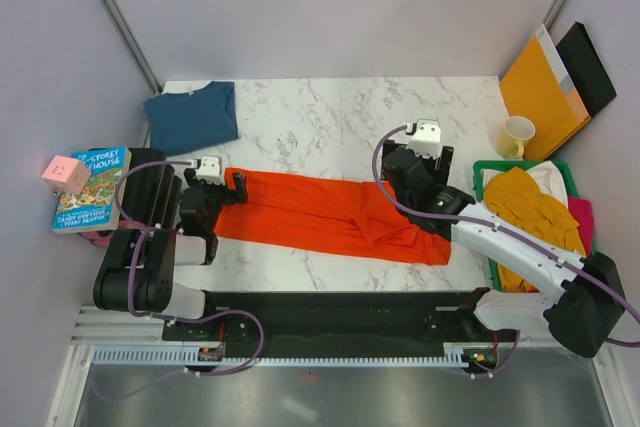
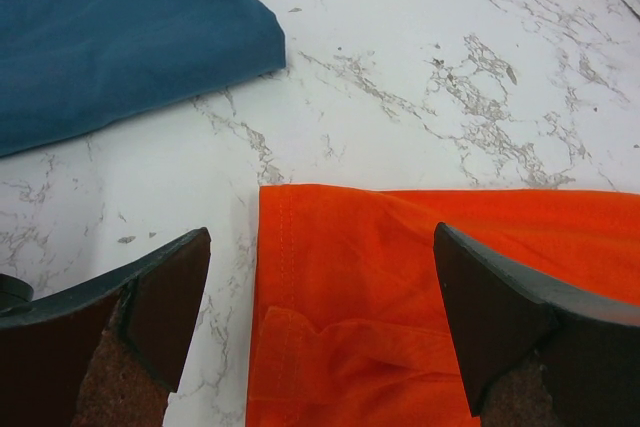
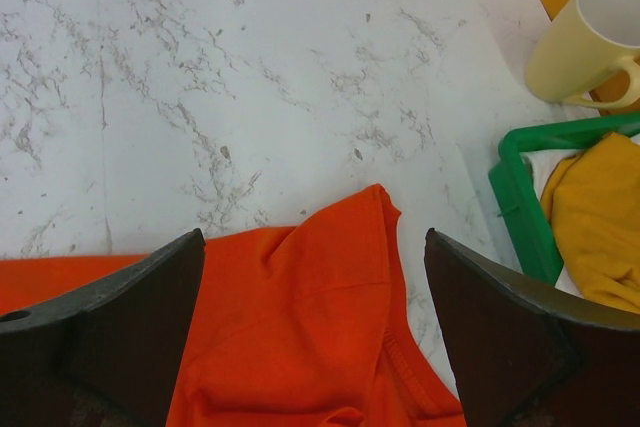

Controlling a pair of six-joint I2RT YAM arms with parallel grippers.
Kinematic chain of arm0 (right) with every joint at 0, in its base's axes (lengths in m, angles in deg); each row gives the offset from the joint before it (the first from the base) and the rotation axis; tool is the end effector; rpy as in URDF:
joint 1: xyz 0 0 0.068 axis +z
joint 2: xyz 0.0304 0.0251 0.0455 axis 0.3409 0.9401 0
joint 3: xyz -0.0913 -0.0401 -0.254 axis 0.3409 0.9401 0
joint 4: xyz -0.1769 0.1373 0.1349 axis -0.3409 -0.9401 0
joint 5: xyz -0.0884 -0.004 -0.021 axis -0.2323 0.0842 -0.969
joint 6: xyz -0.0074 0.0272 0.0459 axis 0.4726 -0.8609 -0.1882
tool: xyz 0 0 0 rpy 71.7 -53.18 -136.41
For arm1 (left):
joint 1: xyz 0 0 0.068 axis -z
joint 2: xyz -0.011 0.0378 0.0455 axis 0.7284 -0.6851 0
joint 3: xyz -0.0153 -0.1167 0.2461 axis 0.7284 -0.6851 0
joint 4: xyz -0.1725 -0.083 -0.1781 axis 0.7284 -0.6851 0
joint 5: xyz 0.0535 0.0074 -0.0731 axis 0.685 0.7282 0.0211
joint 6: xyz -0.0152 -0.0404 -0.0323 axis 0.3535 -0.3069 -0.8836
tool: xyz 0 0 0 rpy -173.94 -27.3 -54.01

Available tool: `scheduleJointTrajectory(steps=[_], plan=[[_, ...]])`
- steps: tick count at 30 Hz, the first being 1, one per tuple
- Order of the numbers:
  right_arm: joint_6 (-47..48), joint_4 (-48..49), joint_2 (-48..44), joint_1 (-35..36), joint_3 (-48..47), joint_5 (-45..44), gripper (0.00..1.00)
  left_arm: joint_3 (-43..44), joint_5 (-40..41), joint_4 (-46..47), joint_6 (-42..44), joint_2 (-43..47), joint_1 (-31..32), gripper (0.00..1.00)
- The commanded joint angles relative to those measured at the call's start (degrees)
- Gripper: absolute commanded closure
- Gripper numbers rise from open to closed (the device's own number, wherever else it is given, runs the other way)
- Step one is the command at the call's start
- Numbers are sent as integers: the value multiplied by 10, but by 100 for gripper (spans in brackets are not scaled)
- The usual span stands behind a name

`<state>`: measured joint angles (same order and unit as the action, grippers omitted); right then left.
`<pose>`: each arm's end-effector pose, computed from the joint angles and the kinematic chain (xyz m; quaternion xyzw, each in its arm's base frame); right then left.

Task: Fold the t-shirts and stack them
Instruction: Rotate the tshirt 90 degrees

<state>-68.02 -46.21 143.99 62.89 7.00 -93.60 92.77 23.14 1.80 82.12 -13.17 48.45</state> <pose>0.2113 0.1578 0.2970 0.0818 0.8062 -0.0887 0.5793 0.2343 -0.0099 0.1529 0.0457 0.7497 -0.0345 0.6593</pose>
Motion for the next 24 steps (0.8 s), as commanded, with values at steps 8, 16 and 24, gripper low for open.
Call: scheduleJointTrajectory(steps=[8,16,24], plan=[[-34,-45,-52,-1,-5,89,2,-2,-79,38,-22,-6,-45,0],[-41,-52,-52,-1,14,113,2,170,164,-295,-11,97,84,0],[-46,-48,-47,0,24,125,2,378,280,-776,-191,180,237,0]])
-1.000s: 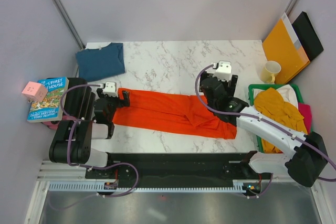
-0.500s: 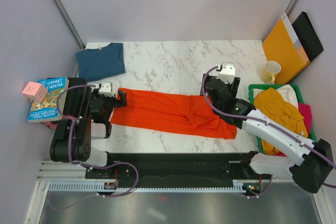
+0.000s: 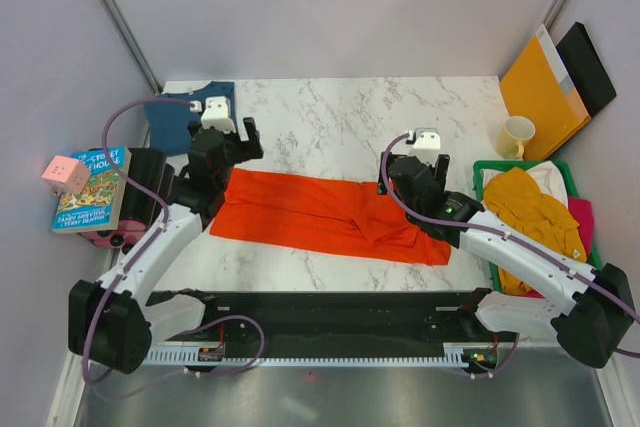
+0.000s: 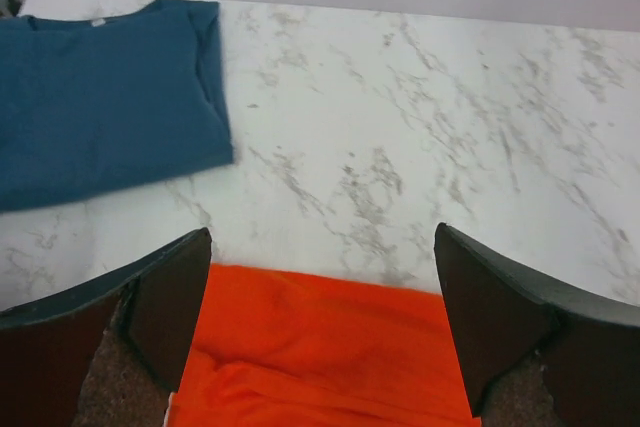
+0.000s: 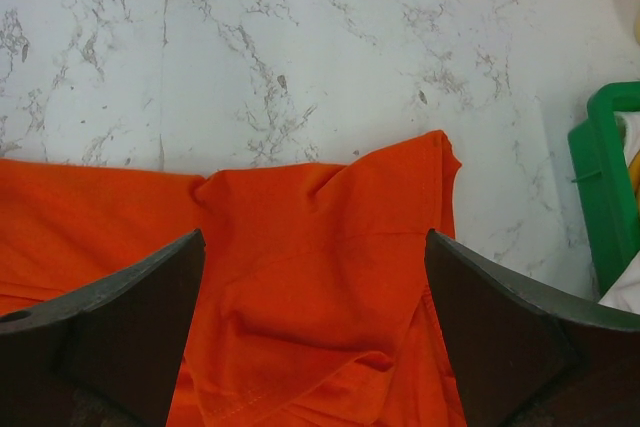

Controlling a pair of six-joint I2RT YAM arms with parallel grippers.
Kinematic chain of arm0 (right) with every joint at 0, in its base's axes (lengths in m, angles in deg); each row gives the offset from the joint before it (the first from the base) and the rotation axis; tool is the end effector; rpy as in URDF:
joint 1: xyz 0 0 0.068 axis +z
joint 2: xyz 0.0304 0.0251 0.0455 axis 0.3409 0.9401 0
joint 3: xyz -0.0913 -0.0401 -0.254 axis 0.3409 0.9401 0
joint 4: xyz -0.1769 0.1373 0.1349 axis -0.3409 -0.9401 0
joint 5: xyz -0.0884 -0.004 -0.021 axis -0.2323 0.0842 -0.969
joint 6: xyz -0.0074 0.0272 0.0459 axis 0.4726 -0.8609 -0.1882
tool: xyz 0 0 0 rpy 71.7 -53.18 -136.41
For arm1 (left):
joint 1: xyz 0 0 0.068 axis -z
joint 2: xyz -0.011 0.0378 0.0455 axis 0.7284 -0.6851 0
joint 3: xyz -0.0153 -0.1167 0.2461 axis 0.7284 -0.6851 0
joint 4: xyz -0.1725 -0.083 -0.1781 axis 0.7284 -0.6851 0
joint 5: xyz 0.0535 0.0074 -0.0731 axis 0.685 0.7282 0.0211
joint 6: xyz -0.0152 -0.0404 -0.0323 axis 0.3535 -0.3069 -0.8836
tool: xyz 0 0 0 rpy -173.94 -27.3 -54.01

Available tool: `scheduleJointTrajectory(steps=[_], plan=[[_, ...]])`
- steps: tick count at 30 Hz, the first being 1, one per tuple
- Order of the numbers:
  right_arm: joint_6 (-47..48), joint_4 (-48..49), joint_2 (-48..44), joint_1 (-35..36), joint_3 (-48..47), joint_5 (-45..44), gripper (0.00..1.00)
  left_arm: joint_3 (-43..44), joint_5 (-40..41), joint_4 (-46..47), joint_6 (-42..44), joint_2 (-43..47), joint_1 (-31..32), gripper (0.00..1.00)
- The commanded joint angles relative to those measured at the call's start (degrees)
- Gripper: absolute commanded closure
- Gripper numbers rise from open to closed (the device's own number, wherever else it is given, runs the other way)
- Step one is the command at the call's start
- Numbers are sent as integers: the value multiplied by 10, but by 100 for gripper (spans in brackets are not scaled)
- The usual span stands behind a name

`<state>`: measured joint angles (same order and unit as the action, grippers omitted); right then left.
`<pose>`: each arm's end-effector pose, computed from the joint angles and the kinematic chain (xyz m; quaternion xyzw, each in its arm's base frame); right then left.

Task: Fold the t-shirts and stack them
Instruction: Rotate the tshirt 90 degrees

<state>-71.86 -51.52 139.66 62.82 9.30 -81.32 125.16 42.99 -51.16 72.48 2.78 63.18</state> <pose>0.1958 0.1501 0.2906 0.0462 0.8447 -0.0048 0.5333 0.2606 -0.0671 0.3007 -0.0295 0.7743 -0.0350 0.6311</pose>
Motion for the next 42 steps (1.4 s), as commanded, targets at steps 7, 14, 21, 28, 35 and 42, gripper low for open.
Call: scheduleJointTrajectory(steps=[7,14,21,28,35,42], plan=[[11,6,0,0,-8,-22,2,120,-146,-390,-160,47,170,0],[-54,-29,13,0,-7,53,13,-55,-118,-316,-362,190,143,8],[-189,-71,53,1,38,70,72,135,-1,-531,-284,-37,142,10],[-230,-89,116,-8,35,49,100,188,-71,-521,-270,-175,138,97],[-201,-47,159,-59,52,71,100,168,-71,-466,-255,-190,106,98],[-160,1,224,-127,35,119,100,170,-88,-461,-258,-262,77,98]])
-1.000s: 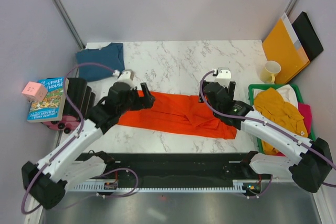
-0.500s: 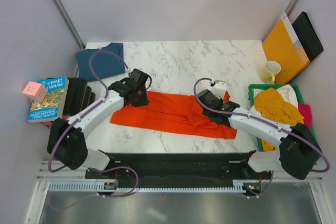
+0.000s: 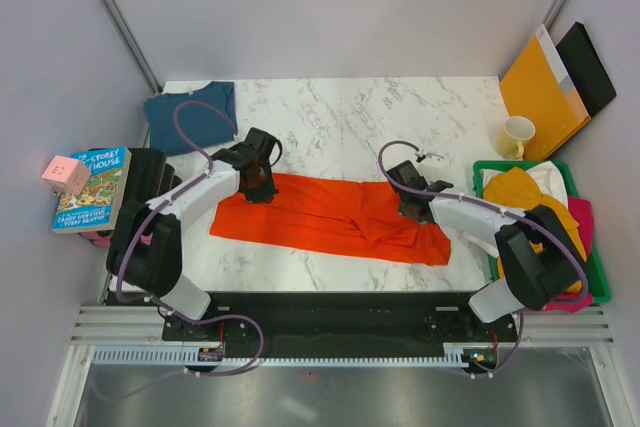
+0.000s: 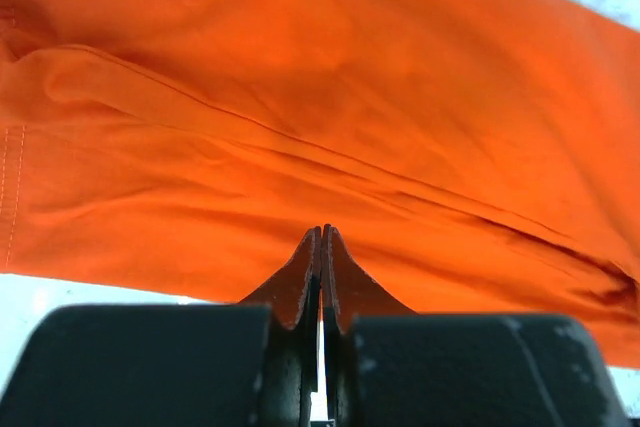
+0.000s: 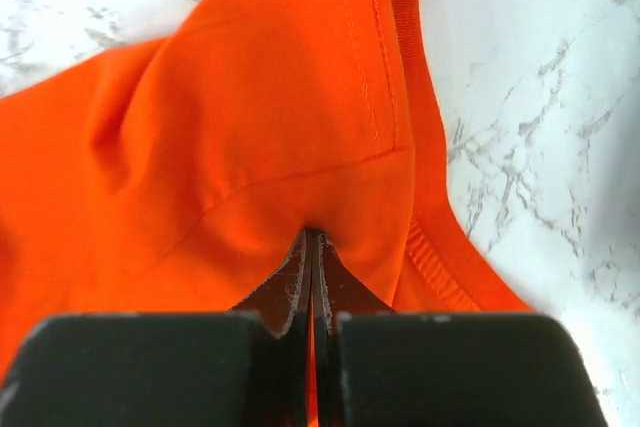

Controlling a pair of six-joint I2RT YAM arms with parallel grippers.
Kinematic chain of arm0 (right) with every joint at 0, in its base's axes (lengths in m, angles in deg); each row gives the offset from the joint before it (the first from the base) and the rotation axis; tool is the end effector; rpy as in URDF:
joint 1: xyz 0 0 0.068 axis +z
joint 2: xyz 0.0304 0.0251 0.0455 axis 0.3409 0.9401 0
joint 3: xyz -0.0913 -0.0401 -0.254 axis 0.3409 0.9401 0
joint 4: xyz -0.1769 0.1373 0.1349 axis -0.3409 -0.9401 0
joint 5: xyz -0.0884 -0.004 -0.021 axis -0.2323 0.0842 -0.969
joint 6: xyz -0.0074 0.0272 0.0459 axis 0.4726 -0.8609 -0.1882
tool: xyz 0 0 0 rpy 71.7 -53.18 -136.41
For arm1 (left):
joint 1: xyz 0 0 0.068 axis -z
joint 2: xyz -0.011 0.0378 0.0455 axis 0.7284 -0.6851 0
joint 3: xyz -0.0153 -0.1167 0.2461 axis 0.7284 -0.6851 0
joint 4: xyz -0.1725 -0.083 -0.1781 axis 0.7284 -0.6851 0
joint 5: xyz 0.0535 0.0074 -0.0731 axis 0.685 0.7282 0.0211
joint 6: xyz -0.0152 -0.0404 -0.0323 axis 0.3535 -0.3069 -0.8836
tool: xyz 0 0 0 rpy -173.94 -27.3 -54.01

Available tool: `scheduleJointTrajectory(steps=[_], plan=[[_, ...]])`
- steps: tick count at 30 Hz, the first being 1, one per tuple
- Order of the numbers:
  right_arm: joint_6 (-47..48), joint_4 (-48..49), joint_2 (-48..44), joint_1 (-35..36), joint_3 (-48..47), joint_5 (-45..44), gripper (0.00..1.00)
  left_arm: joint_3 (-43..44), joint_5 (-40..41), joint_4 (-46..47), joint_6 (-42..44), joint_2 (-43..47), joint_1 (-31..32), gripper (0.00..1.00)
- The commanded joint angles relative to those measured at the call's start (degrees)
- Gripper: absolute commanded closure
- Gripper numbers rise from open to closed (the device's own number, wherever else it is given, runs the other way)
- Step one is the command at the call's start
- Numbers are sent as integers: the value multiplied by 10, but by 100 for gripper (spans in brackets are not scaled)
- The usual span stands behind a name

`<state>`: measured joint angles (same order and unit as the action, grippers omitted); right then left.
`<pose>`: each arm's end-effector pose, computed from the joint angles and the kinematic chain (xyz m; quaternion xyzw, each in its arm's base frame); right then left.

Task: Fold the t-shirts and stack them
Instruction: Rotate the tshirt 90 degrees

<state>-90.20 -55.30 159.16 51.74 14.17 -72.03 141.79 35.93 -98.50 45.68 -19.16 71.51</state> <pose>0.2409 0.1275 0.1745 0.1741 0.9213 -0.0665 0.3412 0.2778 -0.1226 0.2242 -0.1050 0.9677 -0.0503 0.2236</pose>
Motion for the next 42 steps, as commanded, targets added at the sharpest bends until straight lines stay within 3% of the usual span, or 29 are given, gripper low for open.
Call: scheduleJointTrajectory(steps=[1,12,19,27,31,38,42], plan=[[25,45,37,-20,-19,35,100,4,-23,11,4,-52,-7,98],[10,38,154,-50,-90,95,100,-21,-78,-3,-9,-135,-7,98],[22,21,218,-117,-172,109,100,-73,-120,-14,-7,-108,2,98],[60,-41,378,-150,-412,128,100,-117,-158,-31,-8,-61,21,98],[64,-84,483,-159,-547,153,100,-111,-175,-41,-11,-52,60,98],[57,-130,624,-170,-811,210,100,-63,-201,-53,-29,-91,123,98],[52,-129,675,-177,-915,248,93,-2,-212,-52,-40,-144,162,98]])
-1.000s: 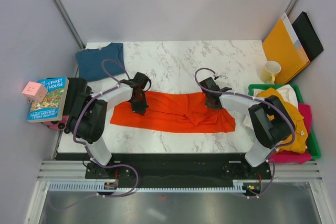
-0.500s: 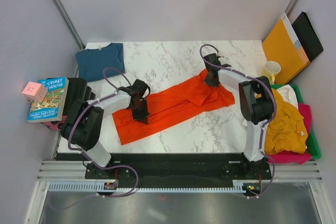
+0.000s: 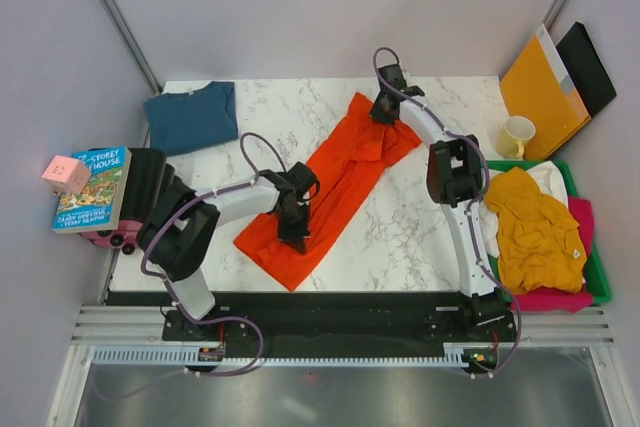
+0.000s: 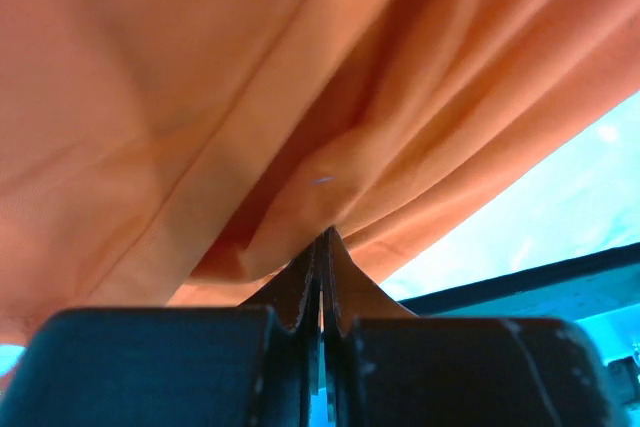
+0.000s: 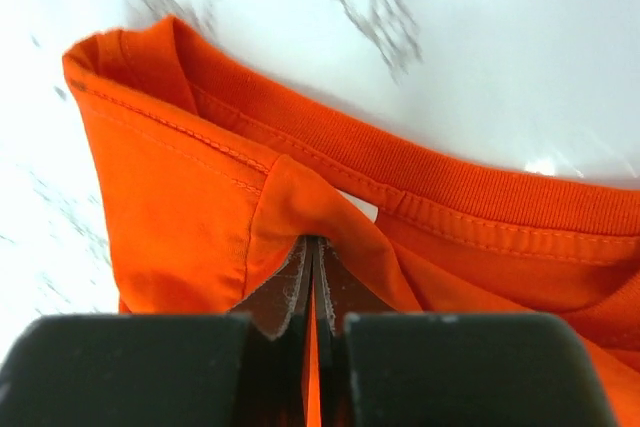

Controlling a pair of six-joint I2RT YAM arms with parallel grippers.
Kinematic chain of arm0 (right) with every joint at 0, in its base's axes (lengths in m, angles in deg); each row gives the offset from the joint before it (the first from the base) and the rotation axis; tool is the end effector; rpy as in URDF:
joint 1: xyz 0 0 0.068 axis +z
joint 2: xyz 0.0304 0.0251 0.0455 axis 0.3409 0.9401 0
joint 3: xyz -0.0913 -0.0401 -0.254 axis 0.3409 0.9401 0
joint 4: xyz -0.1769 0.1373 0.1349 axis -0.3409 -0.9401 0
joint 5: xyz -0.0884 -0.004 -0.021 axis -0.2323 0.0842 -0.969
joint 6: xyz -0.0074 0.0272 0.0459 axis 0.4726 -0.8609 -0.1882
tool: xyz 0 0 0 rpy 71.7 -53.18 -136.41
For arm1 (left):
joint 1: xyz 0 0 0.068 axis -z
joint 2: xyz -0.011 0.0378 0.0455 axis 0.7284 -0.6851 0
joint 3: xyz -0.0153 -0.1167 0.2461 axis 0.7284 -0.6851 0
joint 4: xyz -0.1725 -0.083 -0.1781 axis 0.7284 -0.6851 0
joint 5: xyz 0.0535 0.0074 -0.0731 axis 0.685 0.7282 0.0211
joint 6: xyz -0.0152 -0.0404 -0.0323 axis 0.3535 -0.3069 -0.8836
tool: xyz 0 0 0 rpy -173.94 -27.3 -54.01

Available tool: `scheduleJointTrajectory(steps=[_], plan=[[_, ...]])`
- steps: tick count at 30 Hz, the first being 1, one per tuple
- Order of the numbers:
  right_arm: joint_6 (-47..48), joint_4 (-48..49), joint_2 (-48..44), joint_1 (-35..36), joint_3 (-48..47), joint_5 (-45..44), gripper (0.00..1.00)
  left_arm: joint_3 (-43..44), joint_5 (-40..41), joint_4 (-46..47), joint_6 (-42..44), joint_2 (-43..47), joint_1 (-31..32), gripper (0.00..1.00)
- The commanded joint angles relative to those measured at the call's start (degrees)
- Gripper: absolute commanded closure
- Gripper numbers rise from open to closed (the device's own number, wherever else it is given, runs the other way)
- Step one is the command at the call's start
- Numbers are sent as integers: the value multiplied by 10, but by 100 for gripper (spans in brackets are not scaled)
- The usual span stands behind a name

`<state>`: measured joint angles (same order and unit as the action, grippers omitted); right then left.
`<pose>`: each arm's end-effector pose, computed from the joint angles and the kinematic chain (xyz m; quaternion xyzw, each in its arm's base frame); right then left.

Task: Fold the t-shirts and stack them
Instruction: Rotate the tshirt 90 degrees

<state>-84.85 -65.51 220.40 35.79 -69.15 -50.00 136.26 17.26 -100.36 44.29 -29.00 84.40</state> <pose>0.5402 0.1473 0.1596 0.2242 0.9128 0.0861 0.3303 0.2290 -0.1849 0.1494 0.0146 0.9931 -0.1161 0.0002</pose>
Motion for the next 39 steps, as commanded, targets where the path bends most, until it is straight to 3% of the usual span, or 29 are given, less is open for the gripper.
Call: scheduleJointTrajectory(steps=[1,4,7,10,11,13,15,18,19,21,22,23,27,30,39], plan=[[0,-22,68,-19,-95,39,90,67,-26,-35,-25,-57,50,98],[11,22,20,-17,-82,54,79,103,-9,-35,-21,-68,72,98],[26,92,-78,-16,22,48,59,122,36,-29,-12,-14,74,98],[36,109,-157,-15,46,47,26,153,77,-23,10,51,73,86],[37,109,-177,-12,52,47,21,172,96,-22,16,82,72,83],[52,110,-242,-3,84,46,11,188,129,-15,28,109,69,76],[60,111,-310,16,148,32,9,201,154,-10,31,141,60,75],[60,113,-409,46,287,-4,16,185,186,12,39,157,34,79],[49,116,-435,55,329,-23,36,183,191,12,41,152,23,86],[40,133,-508,80,459,-78,65,180,199,5,51,121,-12,98],[29,139,-530,87,496,-93,94,178,207,2,51,109,-26,98],[20,140,-548,96,530,-106,100,173,215,-3,47,99,-39,98],[-27,125,-621,101,681,-154,100,157,234,-5,20,51,-126,98],[-33,118,-629,101,719,-164,100,159,225,-6,24,0,-161,98],[-28,109,-530,82,682,-215,100,143,184,-7,26,-71,-167,98]])
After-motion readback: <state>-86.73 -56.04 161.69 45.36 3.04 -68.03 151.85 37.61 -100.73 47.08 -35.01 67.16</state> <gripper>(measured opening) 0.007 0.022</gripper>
